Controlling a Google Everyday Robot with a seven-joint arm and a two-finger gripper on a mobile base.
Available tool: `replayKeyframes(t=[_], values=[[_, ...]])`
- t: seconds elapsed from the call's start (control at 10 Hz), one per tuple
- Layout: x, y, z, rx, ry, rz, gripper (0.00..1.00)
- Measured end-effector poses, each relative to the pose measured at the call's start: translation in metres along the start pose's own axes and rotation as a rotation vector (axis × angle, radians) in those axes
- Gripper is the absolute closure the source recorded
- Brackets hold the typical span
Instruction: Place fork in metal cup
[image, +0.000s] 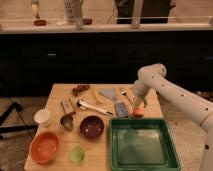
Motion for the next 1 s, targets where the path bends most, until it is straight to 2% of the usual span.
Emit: replayKeyframes(t=[0.4,0.6,1.0], values=[[-0.003,0.002,0.003,0.007,-0.003,0.0,0.2],[-0.022,-0.004,0.01,0.006,-0.005,-0.012,0.2],[-0.025,-0.02,0.015,0.017,0.0,-0.011,0.2]])
